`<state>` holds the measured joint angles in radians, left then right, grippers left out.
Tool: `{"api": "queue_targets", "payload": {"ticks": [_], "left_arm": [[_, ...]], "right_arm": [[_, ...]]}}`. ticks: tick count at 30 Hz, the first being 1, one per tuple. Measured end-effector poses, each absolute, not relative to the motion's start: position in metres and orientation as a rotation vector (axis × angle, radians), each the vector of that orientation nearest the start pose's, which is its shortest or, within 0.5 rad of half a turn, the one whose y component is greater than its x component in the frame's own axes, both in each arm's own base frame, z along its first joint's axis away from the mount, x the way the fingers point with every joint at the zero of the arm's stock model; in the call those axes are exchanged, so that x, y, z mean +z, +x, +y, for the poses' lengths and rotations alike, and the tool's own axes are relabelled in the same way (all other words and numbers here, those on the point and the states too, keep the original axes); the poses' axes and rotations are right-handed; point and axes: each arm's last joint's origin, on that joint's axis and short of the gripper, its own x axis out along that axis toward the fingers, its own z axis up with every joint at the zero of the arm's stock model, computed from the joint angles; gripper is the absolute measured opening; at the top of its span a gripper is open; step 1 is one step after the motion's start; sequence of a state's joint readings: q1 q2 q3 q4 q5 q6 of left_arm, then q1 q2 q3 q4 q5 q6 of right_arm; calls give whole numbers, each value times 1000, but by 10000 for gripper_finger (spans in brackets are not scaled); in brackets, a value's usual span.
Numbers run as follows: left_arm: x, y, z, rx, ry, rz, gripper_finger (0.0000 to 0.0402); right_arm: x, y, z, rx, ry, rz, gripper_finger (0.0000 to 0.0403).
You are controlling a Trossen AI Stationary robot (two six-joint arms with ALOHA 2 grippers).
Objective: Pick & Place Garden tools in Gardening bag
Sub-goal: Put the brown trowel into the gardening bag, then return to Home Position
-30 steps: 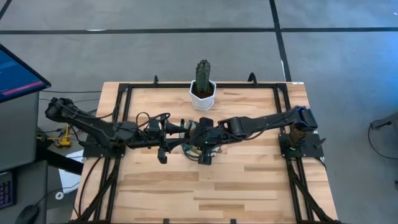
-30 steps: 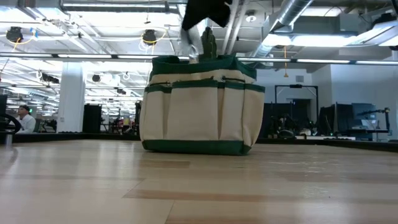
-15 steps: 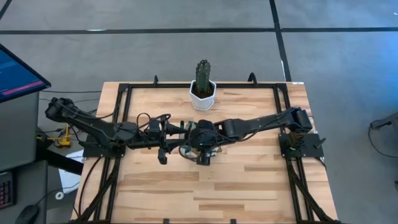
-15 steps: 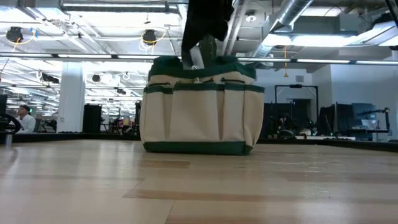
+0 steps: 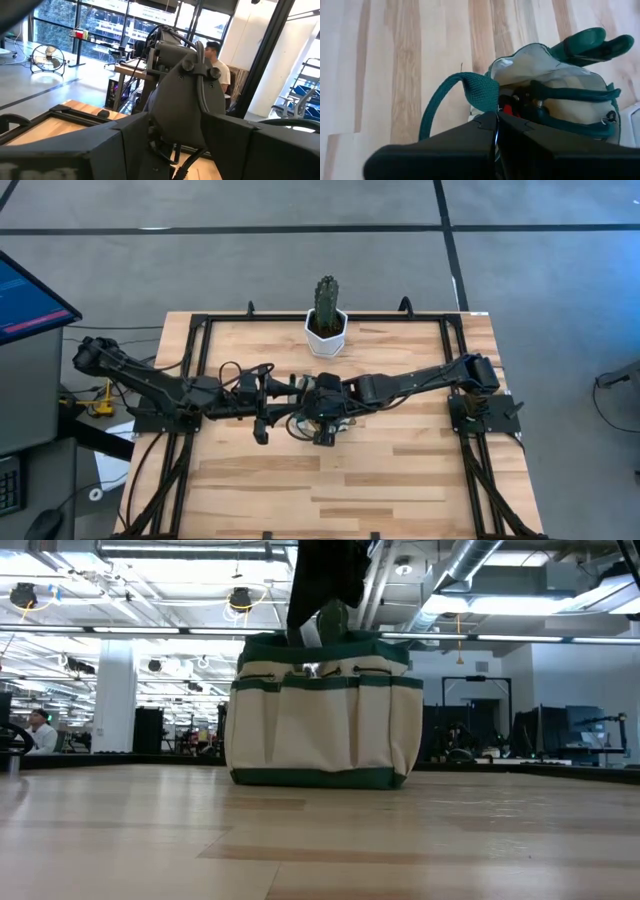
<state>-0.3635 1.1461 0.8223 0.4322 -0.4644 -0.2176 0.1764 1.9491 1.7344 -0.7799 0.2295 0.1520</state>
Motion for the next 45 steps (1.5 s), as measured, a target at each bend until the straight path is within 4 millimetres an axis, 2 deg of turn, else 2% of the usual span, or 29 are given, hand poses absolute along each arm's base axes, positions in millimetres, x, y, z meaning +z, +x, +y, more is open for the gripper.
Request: {"api": "queue_targets", "payload": {"ticks": [8,25,30,39,42,45], "left_arm": [[333,244,-79,90,-259,-106,172],[332,244,-79,98,-258,-104,172],[332,244,-79,96,-256,-101,172],[333,243,-79,84,-259,-107,172],[333,243,-79,87,-259,-106,172],[333,243,-79,88,-259,-106,172]], "right_arm": [[277,419,71,-134,-92,930,0],[275,418,58,-89,-19,976,0],[274,417,58,-86,-19,994,19],[319,412,56,-65,-62,996,104],[343,407,56,-40,-99,985,116],[364,399,55,-32,-103,985,110]]}}
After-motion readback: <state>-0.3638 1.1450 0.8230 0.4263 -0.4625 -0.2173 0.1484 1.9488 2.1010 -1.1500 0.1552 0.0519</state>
